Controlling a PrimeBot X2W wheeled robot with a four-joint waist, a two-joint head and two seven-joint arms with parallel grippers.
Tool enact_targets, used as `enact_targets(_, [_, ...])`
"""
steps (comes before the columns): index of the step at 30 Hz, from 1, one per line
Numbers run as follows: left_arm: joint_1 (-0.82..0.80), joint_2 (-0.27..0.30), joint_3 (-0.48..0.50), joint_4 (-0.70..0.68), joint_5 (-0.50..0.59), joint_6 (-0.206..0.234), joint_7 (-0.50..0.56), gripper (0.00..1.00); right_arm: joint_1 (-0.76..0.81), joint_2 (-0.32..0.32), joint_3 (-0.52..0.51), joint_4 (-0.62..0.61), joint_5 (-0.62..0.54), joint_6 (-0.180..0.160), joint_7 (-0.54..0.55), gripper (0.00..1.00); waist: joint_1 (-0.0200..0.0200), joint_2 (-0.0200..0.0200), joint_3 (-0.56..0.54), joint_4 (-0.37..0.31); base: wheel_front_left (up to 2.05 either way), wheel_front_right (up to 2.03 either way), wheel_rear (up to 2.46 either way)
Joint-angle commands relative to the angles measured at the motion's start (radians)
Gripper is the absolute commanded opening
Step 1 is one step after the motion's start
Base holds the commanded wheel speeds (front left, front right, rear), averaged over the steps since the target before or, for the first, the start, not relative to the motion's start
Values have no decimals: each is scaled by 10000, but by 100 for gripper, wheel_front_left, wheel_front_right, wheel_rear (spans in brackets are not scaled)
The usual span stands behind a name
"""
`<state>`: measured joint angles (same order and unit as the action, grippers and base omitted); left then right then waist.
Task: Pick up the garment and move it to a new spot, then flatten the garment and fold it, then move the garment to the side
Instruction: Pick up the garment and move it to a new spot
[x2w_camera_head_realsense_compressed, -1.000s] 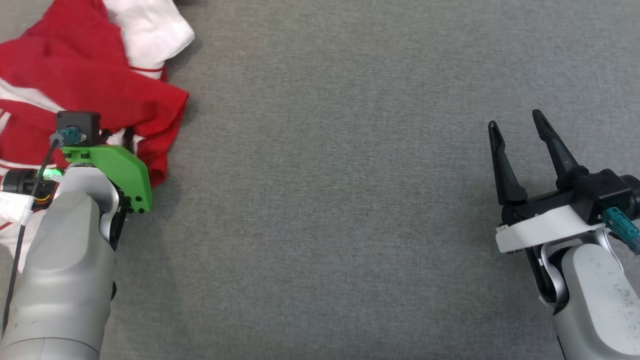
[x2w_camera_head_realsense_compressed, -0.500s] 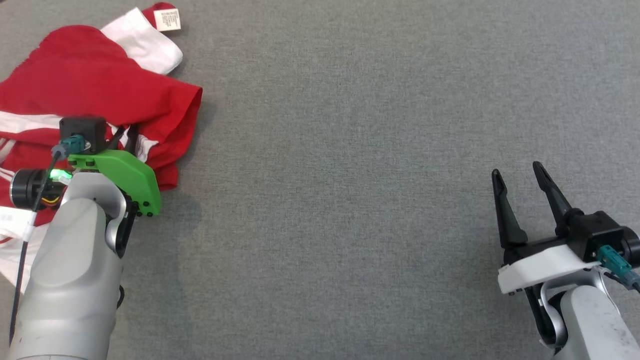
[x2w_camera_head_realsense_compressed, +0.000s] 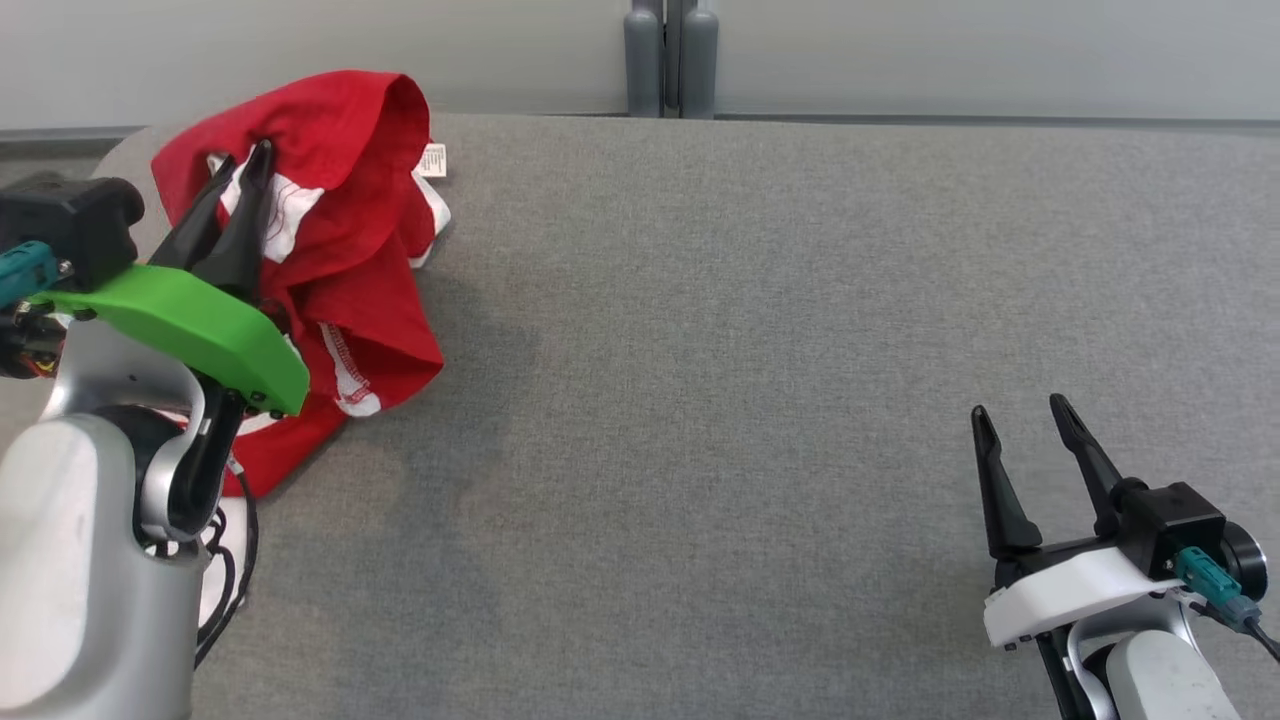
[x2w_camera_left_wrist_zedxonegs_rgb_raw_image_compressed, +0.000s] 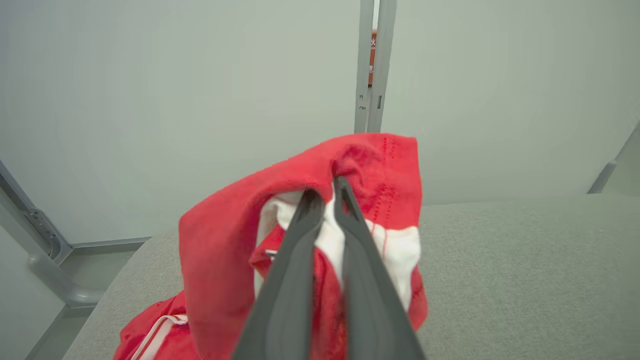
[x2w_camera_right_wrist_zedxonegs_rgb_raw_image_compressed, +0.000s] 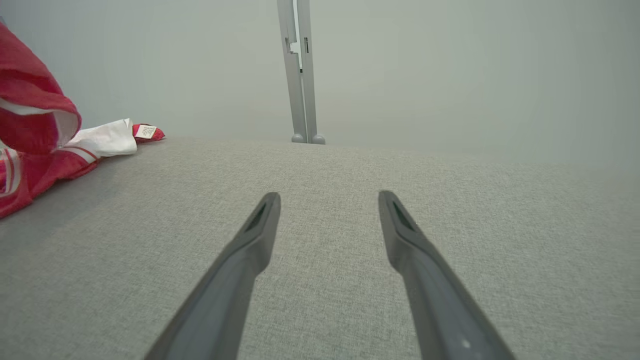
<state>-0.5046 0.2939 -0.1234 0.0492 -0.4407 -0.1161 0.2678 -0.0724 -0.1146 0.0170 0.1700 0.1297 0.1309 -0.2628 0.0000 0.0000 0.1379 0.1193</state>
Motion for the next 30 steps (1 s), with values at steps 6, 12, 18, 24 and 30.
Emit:
enact_targets(6, [739, -224, -370, -2631, -958, 33, 1199, 0, 227, 195, -46, 1, 104, -3, -30, 100, 0, 0, -390, -987, 0, 0, 0])
enact_targets(12, [1207, -961, -1477, -3869, -1999, -37, 1971, 0, 199, 271, -34, 25, 100, -3, -30, 100, 0, 0, -421, -2059, 0, 0, 0])
enact_targets(18, [1526, -1755, -2330, -3169, -3075, -45, 2290, 0, -65, 332, 40, -63, 103, -3, -30, 100, 0, 0, -220, -3371, 0, 0, 0])
enact_targets(24, [616, -2143, -2587, -3, -3250, 32, 1965, 0, -175, 459, 40, -65, 198, -3, -30, 100, 0, 0, 158, -4448, 0, 0, 0])
enact_targets(30, [-770, -2239, -2453, 4091, -2212, 473, -45, 0, -173, 572, 62, 7, 265, -3, -30, 100, 0, 0, 519, -5118, 0, 0, 0])
